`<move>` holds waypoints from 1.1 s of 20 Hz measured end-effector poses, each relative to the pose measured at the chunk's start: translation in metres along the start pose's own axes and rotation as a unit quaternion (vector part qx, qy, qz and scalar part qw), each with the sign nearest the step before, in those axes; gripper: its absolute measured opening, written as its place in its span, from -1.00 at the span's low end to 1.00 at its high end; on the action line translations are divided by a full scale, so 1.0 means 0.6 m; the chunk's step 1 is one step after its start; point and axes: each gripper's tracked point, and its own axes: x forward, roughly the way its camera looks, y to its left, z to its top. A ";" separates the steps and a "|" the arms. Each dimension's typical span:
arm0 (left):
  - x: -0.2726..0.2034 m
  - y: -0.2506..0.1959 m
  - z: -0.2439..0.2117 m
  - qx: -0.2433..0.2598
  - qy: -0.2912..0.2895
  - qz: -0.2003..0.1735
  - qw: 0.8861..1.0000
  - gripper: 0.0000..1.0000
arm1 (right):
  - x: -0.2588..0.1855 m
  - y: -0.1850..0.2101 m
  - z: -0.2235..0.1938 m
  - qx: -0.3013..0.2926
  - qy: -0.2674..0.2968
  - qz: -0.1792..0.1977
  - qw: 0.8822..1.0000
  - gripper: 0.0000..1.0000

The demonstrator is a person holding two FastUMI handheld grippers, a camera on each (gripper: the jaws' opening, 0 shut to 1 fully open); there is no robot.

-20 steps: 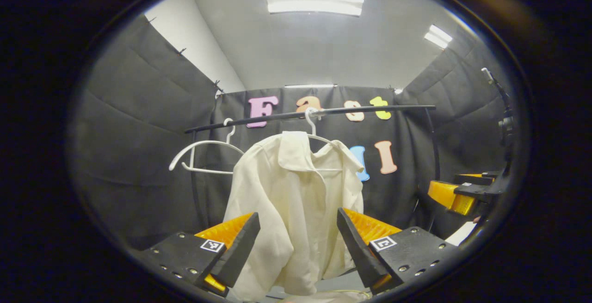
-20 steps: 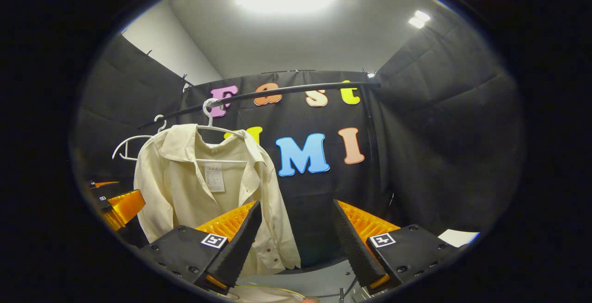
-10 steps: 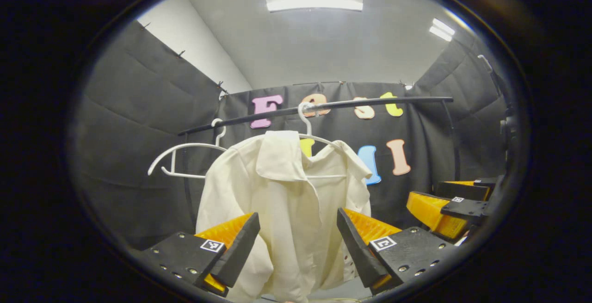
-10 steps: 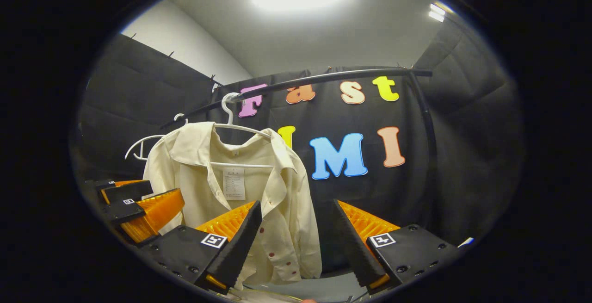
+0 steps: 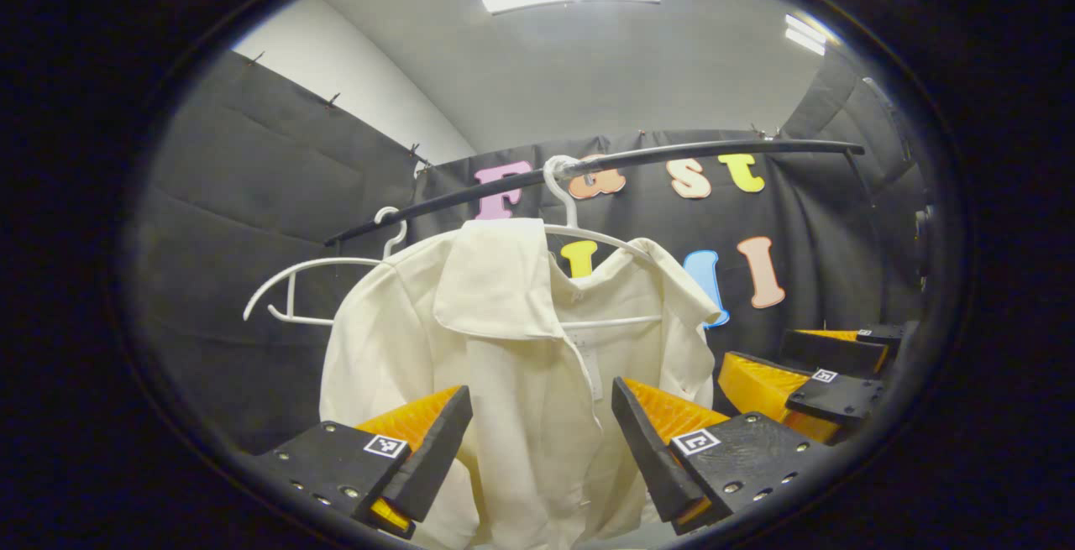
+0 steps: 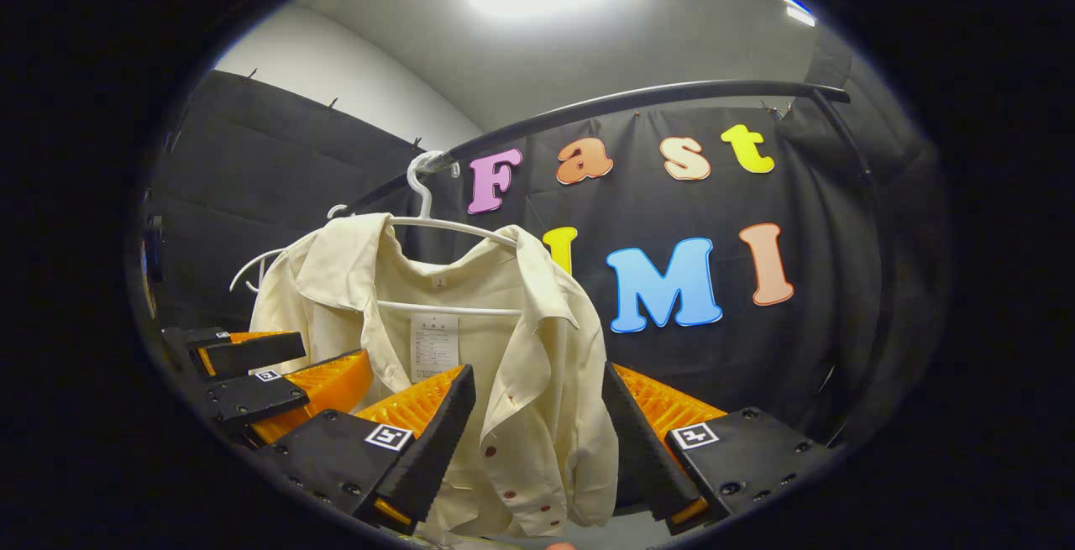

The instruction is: Grasp the clothes on the hanger with both hands and then place them into the laundry hamper below.

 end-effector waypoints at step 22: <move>0.145 0.057 -0.052 0.049 0.036 0.121 0.991 0.87 | 0.208 -0.016 -0.062 0.034 0.039 -0.002 0.999 0.92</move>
